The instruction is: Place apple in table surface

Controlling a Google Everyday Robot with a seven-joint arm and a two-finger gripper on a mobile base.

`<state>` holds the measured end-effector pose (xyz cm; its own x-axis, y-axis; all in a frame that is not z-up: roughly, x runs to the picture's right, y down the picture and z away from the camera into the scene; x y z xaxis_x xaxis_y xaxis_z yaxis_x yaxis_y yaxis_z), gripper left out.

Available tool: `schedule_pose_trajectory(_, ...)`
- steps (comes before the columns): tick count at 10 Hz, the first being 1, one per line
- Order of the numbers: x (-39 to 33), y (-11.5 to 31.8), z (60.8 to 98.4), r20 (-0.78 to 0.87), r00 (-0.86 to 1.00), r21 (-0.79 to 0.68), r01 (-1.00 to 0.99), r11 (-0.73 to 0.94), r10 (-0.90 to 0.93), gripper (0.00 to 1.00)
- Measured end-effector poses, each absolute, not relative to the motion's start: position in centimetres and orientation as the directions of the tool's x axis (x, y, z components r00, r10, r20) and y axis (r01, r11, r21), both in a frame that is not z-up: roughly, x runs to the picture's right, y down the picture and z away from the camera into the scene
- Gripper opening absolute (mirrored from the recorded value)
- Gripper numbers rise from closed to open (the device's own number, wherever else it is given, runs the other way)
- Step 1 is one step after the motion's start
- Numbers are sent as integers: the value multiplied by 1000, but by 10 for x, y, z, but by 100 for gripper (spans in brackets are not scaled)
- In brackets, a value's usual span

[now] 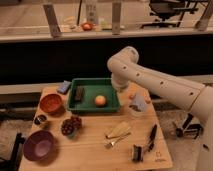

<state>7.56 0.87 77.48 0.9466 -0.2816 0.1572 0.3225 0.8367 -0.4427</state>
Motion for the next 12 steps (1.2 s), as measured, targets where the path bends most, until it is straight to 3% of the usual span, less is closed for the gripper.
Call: schedule_pose_trajectory(12,46,4,829,250,917,-449,395,801,-312,80)
